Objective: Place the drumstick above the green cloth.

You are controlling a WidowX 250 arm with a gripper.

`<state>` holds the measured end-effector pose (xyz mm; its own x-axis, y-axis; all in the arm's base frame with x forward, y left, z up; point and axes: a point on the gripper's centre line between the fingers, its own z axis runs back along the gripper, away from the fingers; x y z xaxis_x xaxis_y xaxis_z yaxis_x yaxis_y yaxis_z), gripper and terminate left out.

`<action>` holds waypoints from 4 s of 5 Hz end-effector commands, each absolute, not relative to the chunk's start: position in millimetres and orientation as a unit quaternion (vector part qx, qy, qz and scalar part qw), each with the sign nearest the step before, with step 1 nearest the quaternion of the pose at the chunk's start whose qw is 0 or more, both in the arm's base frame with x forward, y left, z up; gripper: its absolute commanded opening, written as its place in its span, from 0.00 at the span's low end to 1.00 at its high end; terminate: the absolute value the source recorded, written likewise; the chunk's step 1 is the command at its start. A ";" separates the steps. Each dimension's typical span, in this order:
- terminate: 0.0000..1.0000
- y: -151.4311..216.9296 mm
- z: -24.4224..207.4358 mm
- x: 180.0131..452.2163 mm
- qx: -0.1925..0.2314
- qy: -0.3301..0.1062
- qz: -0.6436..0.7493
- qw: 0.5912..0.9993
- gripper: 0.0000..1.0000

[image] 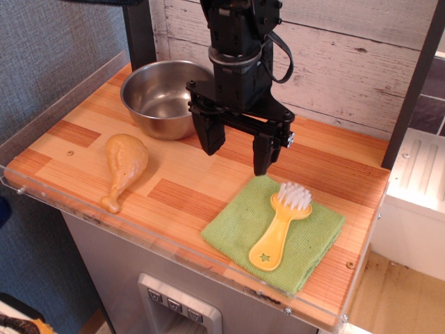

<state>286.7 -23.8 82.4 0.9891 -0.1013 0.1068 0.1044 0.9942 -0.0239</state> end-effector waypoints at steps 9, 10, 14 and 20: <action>0.00 104.7 18.4 234.5 0.053 -0.020 0.078 0.995 1.00; 0.00 104.6 8.6 234.5 0.052 -0.010 0.073 0.996 1.00; 0.00 86.4 35.2 219.9 0.060 -0.041 0.065 0.995 0.00; 0.00 -65.5 51.1 363.6 -0.044 -0.127 0.059 0.989 0.00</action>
